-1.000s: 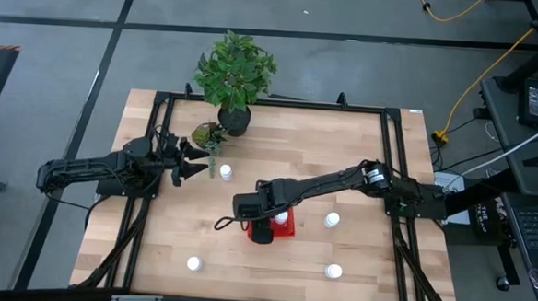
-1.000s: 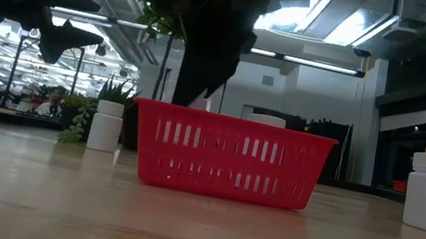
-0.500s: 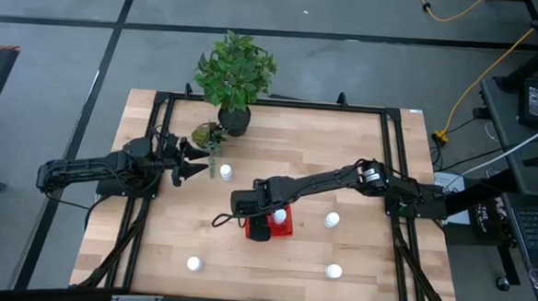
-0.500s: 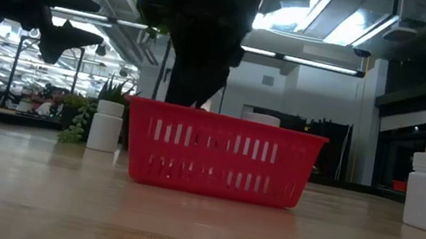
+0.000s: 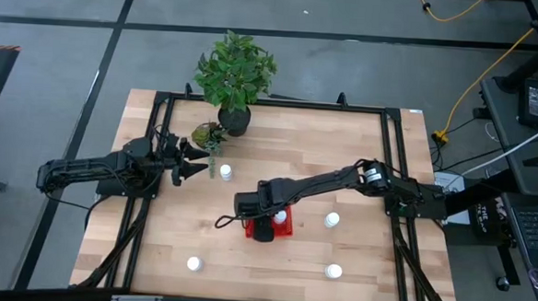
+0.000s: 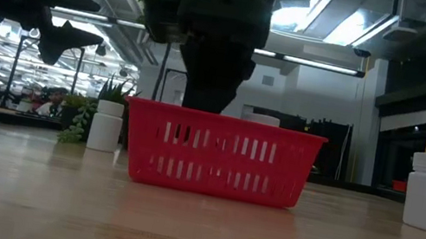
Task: Pick and place pill bottles into a basket
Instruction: Put the white pill bottle into the bin
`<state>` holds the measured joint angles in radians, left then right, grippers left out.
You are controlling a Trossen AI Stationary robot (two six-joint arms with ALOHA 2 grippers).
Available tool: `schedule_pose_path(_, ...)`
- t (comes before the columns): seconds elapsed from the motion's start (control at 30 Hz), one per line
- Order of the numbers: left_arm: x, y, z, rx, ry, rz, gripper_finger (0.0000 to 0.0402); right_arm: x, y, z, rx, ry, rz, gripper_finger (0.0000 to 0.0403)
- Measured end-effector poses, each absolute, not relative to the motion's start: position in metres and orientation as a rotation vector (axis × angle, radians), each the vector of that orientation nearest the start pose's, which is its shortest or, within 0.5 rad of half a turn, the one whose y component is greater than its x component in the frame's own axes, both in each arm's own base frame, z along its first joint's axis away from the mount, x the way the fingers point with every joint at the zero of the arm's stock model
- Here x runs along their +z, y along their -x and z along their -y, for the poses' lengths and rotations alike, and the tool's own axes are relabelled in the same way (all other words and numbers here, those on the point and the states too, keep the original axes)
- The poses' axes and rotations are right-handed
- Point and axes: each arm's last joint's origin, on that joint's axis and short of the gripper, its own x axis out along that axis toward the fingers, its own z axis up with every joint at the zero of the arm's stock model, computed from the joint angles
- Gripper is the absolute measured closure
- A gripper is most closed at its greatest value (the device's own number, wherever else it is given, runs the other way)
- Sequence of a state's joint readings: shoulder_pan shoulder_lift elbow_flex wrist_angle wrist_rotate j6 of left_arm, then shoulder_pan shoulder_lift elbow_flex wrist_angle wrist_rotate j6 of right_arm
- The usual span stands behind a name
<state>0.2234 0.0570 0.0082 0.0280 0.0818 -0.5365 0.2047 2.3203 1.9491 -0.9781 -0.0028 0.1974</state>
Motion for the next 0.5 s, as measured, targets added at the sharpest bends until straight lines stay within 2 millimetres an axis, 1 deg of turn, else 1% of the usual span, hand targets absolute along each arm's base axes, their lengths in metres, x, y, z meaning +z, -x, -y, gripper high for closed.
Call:
schedule_pose_path(0.23,0.1645,-0.0987,-0.0200,0.143,0.522,0.017,0.0130,0.1760,-0.4553,-0.0952,0.033,-0.022,-1.381,0.0235)
schedule_pose_path(0.5,0.1646,-0.0987,-0.0200,0.143,0.522,0.017,0.0130,0.1734,-0.4519,-0.0942,0.042,0.000,-1.398,0.0235)
